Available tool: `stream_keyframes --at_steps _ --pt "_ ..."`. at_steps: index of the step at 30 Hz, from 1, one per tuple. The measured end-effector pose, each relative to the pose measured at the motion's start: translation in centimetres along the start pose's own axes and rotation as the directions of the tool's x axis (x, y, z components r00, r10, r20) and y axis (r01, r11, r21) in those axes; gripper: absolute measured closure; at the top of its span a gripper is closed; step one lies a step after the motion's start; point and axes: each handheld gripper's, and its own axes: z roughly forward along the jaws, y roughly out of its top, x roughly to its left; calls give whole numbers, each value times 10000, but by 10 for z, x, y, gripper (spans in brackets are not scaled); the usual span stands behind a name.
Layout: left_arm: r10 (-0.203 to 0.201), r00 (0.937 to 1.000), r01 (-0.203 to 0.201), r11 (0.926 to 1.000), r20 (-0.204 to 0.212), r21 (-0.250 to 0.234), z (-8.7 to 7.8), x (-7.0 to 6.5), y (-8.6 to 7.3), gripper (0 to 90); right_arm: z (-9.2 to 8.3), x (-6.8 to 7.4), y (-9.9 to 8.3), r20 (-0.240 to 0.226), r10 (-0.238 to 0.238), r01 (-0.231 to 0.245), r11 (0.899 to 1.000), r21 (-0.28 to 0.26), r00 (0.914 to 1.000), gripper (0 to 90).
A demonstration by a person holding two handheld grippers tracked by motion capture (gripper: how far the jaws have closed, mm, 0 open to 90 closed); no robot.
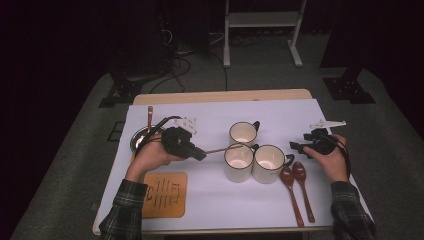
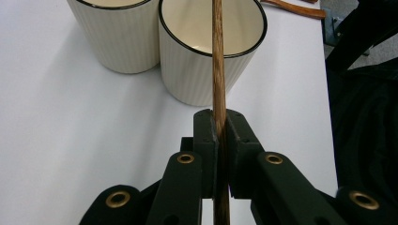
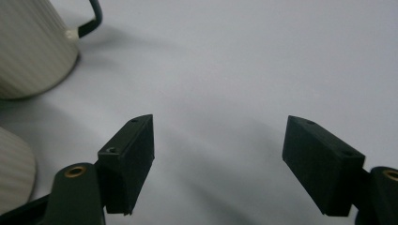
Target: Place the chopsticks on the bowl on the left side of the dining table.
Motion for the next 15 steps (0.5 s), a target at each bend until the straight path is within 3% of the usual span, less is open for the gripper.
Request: stream_keyframes --at_steps 15 --pt "-211 9997 211 9998 -103 -59 -6 5 -7 843 13 0 -9 609 -2 -23 9992 409 9981 211"
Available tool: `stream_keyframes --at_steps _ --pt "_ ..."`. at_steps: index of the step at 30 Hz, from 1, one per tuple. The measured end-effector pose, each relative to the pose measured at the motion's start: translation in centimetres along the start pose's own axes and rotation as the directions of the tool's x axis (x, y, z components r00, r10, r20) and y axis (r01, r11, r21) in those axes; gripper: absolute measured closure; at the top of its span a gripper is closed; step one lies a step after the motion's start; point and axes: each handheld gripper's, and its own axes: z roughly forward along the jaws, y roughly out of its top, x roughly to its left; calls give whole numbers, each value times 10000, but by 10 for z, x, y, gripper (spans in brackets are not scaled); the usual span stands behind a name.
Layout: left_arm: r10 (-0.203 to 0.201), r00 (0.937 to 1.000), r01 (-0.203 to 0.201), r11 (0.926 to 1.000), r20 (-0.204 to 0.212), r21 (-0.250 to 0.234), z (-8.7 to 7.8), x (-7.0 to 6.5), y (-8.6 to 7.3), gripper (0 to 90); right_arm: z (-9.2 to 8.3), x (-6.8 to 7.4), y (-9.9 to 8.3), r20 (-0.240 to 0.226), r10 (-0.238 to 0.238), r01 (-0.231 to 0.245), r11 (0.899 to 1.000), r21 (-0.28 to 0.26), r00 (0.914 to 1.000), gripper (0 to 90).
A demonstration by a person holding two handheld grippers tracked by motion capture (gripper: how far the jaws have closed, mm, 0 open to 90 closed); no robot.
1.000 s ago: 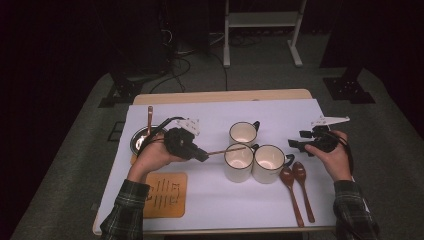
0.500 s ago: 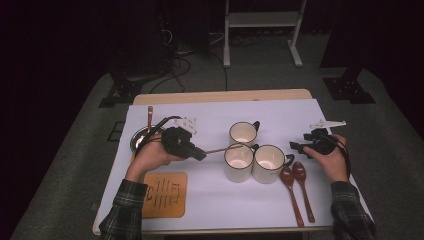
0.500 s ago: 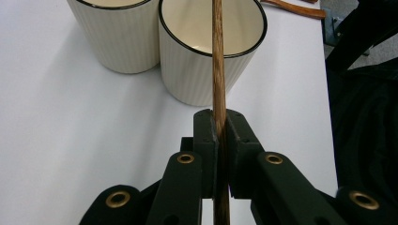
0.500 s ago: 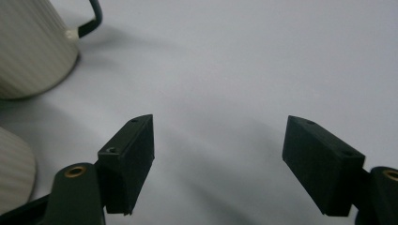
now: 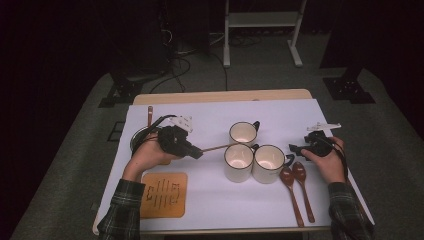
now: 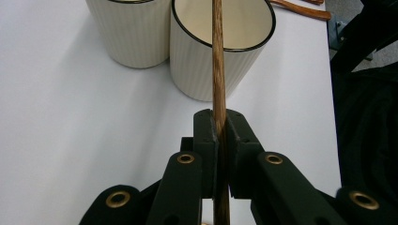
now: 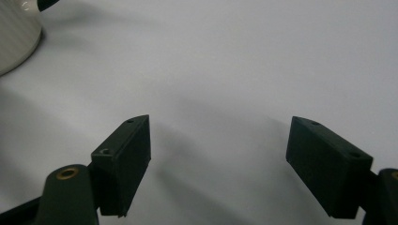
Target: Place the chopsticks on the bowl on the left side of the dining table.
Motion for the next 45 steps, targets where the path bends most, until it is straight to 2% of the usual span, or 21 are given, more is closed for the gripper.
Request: stream_keyframes --at_steps 10,22,34,45 --pt "-151 9996 147 9997 -234 -185 -4 5 -5 842 4 3 -3 359 -102 95 9998 173 9993 194" --pt "-207 9992 195 9993 -353 -334 -13 13 -11 842 5 6 -7 589 -51 52 10000 -9 9982 181" --pt "-203 9983 177 9986 -538 -490 -23 21 -15 842 5 7 -7 637 -44 47 10000 -41 9980 181" --pt "-553 9947 499 9967 -871 -640 -25 30 -23 842 5 6 -7 599 -10 11 10000 -14 9982 181"
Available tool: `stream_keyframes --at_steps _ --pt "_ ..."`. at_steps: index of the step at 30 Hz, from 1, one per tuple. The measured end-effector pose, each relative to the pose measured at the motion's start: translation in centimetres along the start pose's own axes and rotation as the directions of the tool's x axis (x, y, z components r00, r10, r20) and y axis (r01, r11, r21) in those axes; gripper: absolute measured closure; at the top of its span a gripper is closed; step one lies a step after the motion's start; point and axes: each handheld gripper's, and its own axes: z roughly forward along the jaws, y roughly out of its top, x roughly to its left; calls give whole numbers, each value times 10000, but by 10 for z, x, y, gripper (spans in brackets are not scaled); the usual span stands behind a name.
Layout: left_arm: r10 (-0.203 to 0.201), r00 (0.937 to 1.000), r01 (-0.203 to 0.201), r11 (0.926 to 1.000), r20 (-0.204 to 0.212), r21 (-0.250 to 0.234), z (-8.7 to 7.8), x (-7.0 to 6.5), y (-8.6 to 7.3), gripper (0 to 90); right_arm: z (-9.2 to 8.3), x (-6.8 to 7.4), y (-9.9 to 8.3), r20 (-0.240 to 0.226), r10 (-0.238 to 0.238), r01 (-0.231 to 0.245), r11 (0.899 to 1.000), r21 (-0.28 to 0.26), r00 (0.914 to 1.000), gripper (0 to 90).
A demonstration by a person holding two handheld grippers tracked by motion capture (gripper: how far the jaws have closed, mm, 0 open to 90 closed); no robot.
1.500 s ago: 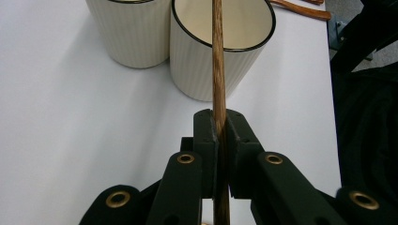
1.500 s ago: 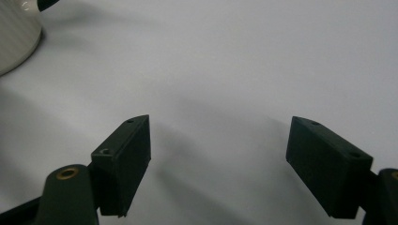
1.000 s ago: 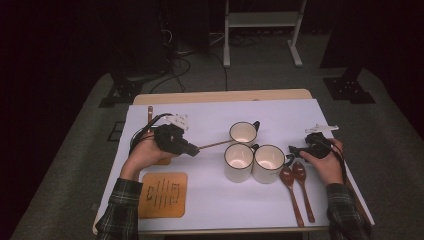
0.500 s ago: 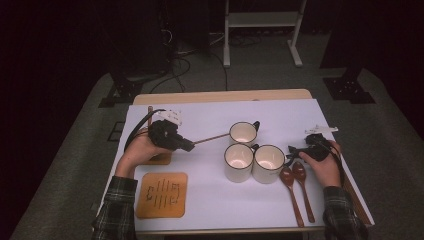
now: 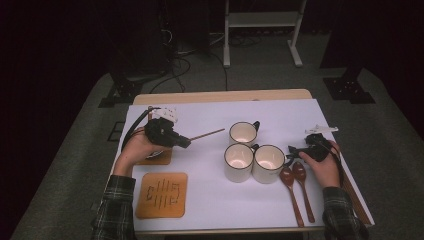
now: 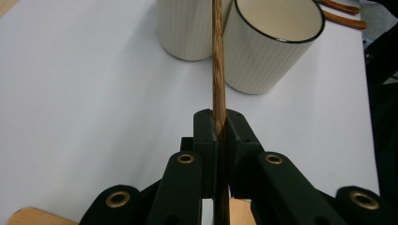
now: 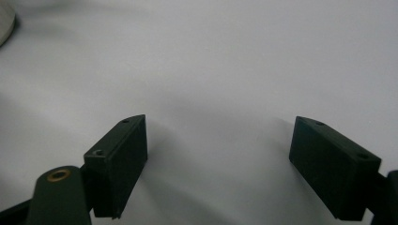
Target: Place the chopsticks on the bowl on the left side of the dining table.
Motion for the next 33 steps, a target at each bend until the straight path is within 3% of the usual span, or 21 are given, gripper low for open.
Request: stream_keyframes --at_steps 21,33 --pt "-455 9986 452 9989 -275 -98 -3 23 -18 842 0 0 0 8 0 0 10000 -11 10000 181" --pt "-629 9957 616 9979 -675 -219 -11 35 -28 842 0 0 0 -2 10 -10 10000 -11 10000 181"
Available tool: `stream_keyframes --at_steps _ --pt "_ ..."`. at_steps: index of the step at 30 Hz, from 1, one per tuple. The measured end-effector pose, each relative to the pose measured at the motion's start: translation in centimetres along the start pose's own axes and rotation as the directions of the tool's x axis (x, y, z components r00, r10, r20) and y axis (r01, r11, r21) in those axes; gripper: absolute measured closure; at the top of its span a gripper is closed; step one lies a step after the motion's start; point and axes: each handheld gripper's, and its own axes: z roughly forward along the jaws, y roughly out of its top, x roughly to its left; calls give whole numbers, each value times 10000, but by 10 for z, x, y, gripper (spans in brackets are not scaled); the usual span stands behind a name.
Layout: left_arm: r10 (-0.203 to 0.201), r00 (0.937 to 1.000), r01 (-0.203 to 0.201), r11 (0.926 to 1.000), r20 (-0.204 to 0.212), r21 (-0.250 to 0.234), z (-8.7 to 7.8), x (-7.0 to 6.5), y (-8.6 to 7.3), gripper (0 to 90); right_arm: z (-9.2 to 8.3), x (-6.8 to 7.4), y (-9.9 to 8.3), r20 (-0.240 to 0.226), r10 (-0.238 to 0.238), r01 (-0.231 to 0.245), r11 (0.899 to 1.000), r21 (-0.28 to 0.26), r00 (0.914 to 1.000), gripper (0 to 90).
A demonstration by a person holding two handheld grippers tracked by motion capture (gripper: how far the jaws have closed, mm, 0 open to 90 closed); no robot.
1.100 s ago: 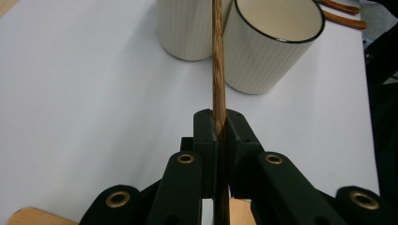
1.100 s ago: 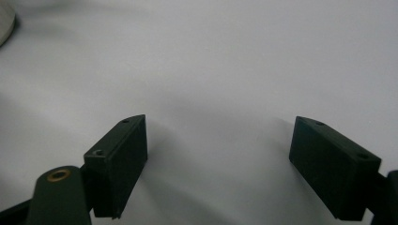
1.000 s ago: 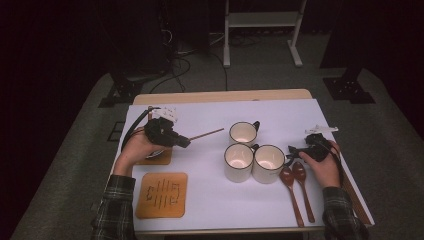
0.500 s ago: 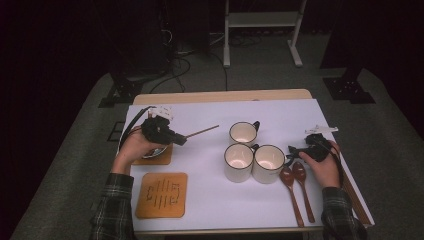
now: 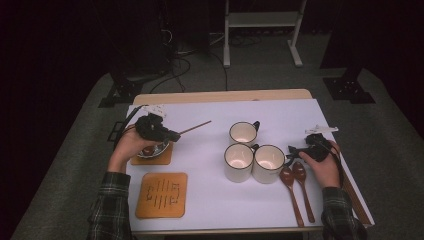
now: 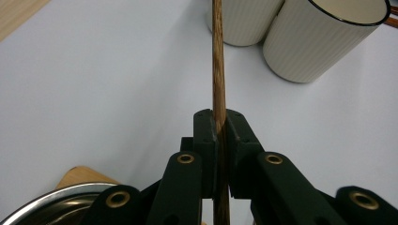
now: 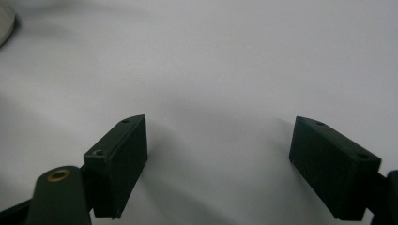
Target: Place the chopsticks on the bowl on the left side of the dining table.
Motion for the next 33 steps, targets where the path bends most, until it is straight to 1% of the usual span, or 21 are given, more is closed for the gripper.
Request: stream_keyframes --at_steps 2,5,6,12,17,19,23,25,28,30,33 --pt "-99 9999 98 9999 -110 -72 -2 3 -3 842 0 0 0 -11 34 -34 10000 8 10000 181" --pt "-169 9998 168 9998 -124 -59 -3 5 -5 842 0 0 0 -16 40 -40 10000 6 10000 181" --pt "-201 9997 199 9997 -167 -120 -4 7 -7 842 0 0 0 -16 42 -42 10000 8 10000 181" --pt "-406 9988 405 9992 -259 -74 -4 13 -13 842 0 0 0 -17 42 -42 10000 6 10000 181" --pt "-420 9985 419 9991 -352 -33 -6 16 -16 842 0 0 0 -16 43 -43 10000 8 10000 181" --pt "-458 9979 457 9989 -448 -39 -6 17 -17 842 0 0 0 -18 44 -44 10000 8 10000 181" --pt "-602 9965 601 9982 -588 -41 -8 20 -21 842 0 0 0 -22 40 -40 10000 7 10000 181" --pt "-603 9963 602 9982 -610 -30 -8 21 -22 842 0 0 0 -22 47 -47 10000 10 10000 181" --pt "-733 9950 731 9973 -676 -53 -10 23 -25 842 0 0 0 -21 44 -44 10000 7 10000 181" --pt "-771 9944 770 9970 -724 -51 -11 26 -28 842 0 0 0 -21 43 -43 10000 6 10000 181" --pt "-818 9939 815 9966 -742 -63 -12 28 -29 842 0 0 0 -19 46 -46 10000 8 10000 181"
